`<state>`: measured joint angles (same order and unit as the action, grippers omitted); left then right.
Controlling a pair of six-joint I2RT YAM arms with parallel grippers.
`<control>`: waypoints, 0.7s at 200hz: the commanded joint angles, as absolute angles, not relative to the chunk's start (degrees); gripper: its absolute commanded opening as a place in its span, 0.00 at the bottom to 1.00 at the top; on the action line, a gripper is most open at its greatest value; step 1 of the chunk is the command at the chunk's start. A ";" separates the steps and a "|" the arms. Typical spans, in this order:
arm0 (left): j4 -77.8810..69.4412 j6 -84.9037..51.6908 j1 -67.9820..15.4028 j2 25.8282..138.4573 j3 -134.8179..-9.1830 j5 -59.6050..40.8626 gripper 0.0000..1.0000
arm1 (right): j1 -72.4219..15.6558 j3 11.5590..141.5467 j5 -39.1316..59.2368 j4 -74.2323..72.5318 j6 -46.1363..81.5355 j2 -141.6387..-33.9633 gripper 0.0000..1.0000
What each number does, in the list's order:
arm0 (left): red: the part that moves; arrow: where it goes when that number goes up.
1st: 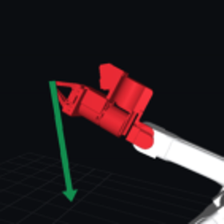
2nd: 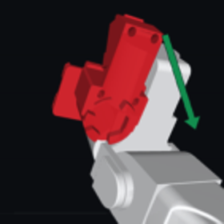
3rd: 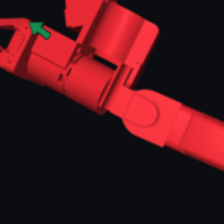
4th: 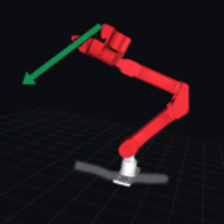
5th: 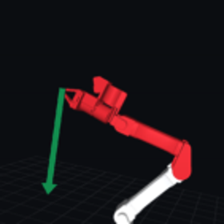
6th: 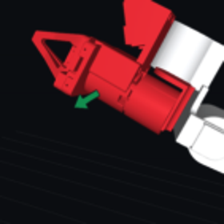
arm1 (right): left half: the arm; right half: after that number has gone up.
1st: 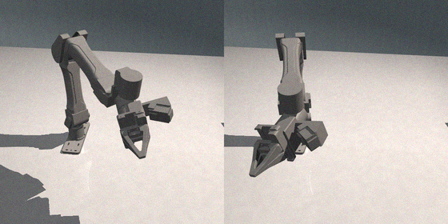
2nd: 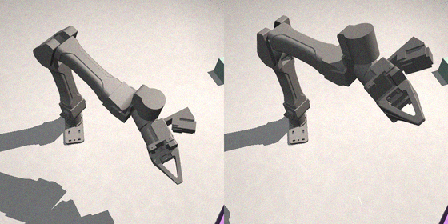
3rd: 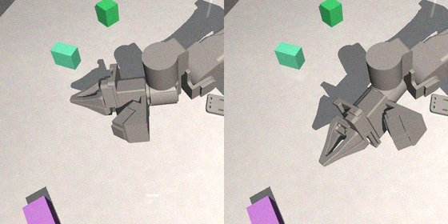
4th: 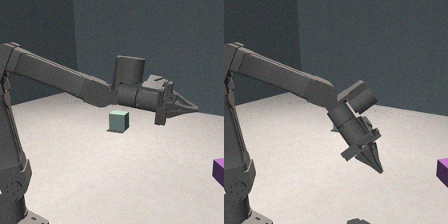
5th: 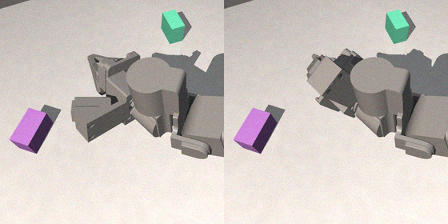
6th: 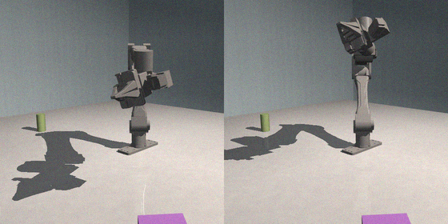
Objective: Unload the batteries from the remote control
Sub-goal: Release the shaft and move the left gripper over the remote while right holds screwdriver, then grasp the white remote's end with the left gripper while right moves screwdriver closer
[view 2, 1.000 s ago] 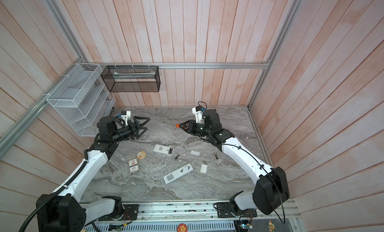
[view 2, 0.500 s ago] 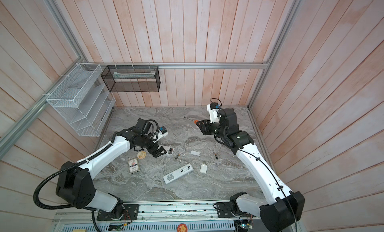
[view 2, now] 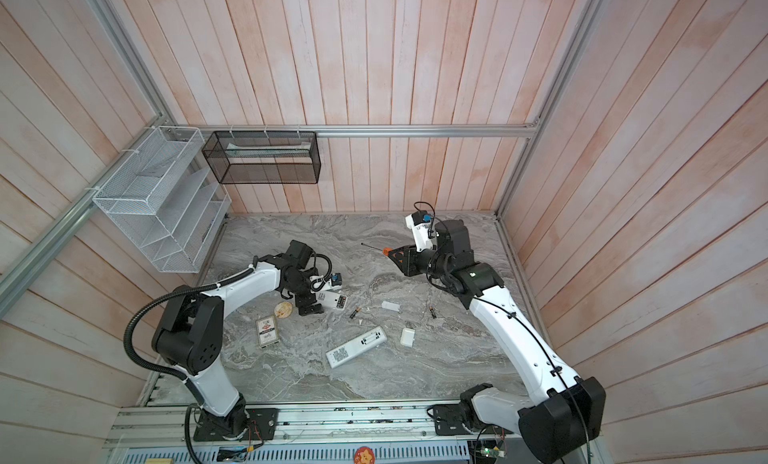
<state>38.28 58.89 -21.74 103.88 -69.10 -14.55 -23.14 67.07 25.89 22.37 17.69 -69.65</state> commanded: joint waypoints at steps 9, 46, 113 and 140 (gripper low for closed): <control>36.11 61.01 -21.29 107.44 -72.54 -15.22 0.99 | -22.95 67.77 28.05 22.58 17.77 -69.03 0.11; 37.98 61.66 -21.10 111.76 -75.53 -15.51 0.99 | -22.95 63.58 28.73 19.78 20.38 -67.13 0.11; 39.67 61.26 -21.76 114.88 -73.48 -14.33 0.76 | -22.85 63.75 28.29 20.19 19.16 -67.51 0.11; 39.63 59.37 -23.60 114.15 -72.28 -11.88 0.53 | -22.90 63.29 28.59 18.62 19.38 -67.95 0.11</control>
